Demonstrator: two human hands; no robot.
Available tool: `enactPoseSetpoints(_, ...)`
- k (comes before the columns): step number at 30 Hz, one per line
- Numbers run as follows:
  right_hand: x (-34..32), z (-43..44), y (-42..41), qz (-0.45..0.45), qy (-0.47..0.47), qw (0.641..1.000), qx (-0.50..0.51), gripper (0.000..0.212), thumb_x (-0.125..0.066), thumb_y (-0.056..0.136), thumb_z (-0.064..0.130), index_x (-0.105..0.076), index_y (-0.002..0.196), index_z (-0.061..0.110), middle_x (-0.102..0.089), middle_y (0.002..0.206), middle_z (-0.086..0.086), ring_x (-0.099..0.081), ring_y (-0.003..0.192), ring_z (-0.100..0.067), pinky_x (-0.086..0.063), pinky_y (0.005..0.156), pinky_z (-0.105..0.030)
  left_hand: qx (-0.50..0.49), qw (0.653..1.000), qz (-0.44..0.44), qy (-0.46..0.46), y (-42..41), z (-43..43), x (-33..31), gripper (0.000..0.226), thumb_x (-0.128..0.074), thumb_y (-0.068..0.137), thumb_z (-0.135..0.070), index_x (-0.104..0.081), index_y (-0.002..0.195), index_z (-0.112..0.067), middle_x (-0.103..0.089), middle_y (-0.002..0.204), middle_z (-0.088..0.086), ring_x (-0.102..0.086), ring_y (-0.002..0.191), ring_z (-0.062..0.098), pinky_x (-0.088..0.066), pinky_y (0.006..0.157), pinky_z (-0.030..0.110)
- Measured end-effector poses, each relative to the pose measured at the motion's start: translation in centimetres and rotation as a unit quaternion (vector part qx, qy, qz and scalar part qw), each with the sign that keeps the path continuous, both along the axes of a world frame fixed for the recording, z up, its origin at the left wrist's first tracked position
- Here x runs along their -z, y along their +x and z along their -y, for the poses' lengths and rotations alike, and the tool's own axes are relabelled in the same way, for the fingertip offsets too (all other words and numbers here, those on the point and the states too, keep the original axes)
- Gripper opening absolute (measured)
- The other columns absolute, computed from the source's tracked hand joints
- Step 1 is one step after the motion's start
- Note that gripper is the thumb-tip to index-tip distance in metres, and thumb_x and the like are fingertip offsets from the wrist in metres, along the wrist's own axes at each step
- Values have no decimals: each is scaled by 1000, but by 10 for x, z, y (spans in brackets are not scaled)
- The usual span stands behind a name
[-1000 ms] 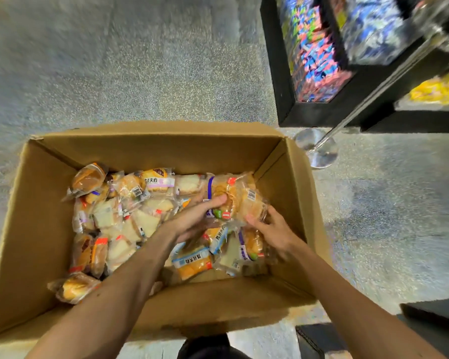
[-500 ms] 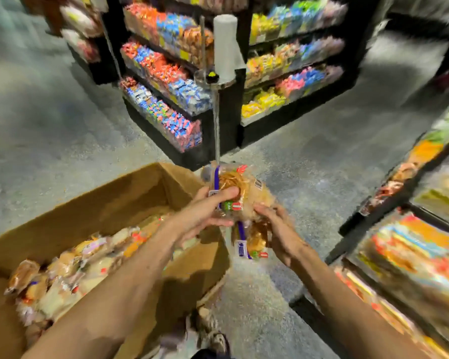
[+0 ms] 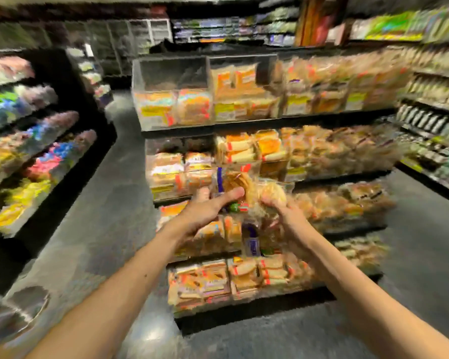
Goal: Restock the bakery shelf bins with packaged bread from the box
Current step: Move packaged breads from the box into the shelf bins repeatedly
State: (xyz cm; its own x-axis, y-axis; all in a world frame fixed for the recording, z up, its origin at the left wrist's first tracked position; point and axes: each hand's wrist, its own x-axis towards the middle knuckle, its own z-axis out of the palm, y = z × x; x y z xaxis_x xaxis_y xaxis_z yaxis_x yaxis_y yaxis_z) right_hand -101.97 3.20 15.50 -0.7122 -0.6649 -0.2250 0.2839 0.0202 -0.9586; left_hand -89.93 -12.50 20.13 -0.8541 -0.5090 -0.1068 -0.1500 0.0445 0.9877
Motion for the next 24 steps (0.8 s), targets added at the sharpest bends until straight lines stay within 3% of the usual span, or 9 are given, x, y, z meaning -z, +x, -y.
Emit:
enactPoseSetpoints(1, -3, -19, -15, 2, 2, 1000, 29, 31, -69, 91, 28, -65, 117, 12, -74, 88, -10, -63, 48, -12, -45, 42, -19, 30, 999, 3, -30, -23, -9, -1, 24, -74, 83, -38, -65, 97, -21, -75, 86, -9, -70, 83, 2, -55, 73, 19)
enactPoseSetpoints(4, -6, -73, -54, -17, 17, 996, 84, 33, -72, 89, 31, -64, 117, 16, -76, 96, -5, -66, 57, -5, -47, 47, -18, 88, 990, 8, -109, -88, -43, -1, 81, -76, 53, -65, -53, 119, -23, -67, 109, -7, -65, 103, 11, -53, 90, 29)
enactPoseSetpoints(6, -6, -102, -82, -33, 33, 990, 136, 37, -74, 86, 36, -65, 117, 17, -76, 100, -5, -65, 60, -5, -46, 49, -18, 91, 988, 10, -122, -133, -67, 4, 97, -76, 47, -72, -37, 124, -27, -62, 114, -4, -62, 104, 12, -52, 93, 34)
enactPoseSetpoints(8, -2, -129, -120, -56, 59, 977, 195, 34, -75, 85, 36, -66, 112, 18, -74, 96, -2, -58, 51, 1, -42, 44, -16, 100, 986, 4, -132, -184, -95, 10, 93, -76, 51, -72, -36, 120, -25, -61, 114, 1, -61, 104, 15, -52, 95, 40)
enactPoseSetpoints(10, -2, -142, -145, -71, 68, 970, 220, 35, -76, 84, 39, -66, 111, 20, -73, 95, 2, -58, 50, 4, -42, 44, -15, 120, 982, -11, -147, -215, -109, 16, 69, -77, 68, -60, -42, 116, -23, -59, 112, -3, -57, 99, 9, -48, 87, 31)
enactPoseSetpoints(14, 6, -168, -225, -98, 92, 959, 250, 74, -81, 63, 56, -60, 124, 20, -71, 115, 1, -69, 90, -8, -49, 63, -19, 172, 974, -27, -143, -308, -133, 32, 47, -71, 83, -49, -50, 117, -23, -56, 109, -10, -49, 93, -6, -38, 74, 11)
enactPoseSetpoints(18, 6, -191, -298, -115, 123, 951, 259, 80, -85, 56, 67, -59, 120, 27, -69, 116, 5, -68, 102, -13, -58, 85, -33, 229, 967, -15, -110, -384, -152, 35, 66, -76, 64, -68, -50, 111, -29, -59, 105, -17, -55, 88, -15, -42, 72, 6)
enactPoseSetpoints(20, 9, -204, -333, -131, 139, 943, 272, 89, -81, 46, 78, -58, 118, 31, -68, 117, 7, -68, 104, -13, -56, 93, -43, 256, 959, -3, -124, -422, -162, 38, 80, -76, 51, -75, -50, 113, -32, -63, 111, -14, -60, 97, -8, -44, 80, 10)
enactPoseSetpoints(24, 21, -242, -394, -130, 166, 935, 285, 85, -80, 54, 74, -56, 123, 30, -65, 119, 8, -65, 106, -12, -54, 96, -44, 293, 947, 22, -128, -490, -195, 42, 76, -81, 56, -71, -51, 114, -34, -62, 112, -12, -59, 99, -3, -44, 77, 7)
